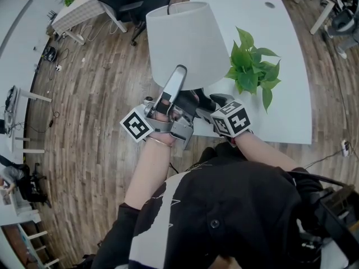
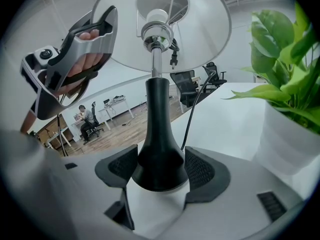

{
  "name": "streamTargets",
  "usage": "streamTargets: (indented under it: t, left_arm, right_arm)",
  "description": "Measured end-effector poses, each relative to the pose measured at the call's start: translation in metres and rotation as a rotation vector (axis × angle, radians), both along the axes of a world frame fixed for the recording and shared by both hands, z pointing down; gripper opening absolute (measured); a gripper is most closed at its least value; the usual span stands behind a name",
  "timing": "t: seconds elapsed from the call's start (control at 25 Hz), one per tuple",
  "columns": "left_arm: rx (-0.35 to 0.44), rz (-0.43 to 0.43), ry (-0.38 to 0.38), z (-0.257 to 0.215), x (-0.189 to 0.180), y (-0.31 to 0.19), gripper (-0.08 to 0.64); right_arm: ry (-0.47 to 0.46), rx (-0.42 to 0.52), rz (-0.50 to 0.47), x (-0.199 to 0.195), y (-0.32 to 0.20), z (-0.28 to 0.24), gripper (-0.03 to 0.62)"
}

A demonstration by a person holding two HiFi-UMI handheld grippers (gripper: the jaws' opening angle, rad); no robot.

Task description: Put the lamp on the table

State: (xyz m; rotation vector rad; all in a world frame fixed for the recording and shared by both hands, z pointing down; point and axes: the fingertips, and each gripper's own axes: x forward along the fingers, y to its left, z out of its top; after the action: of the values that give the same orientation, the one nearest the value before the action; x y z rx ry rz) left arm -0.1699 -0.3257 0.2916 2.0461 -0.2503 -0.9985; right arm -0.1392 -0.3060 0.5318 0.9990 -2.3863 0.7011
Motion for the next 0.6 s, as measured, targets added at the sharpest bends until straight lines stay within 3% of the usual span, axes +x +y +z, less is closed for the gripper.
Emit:
streamTargets:
  t: [0.6]
  left_arm:
    - [-0.007, -0.021, 0.008, 0.0035, 0.0027, 0.0049, 0.017]
  right_arm:
    - [-0.001, -0.025, -0.008, 0.0041, 0.0046, 0.0046, 0.301]
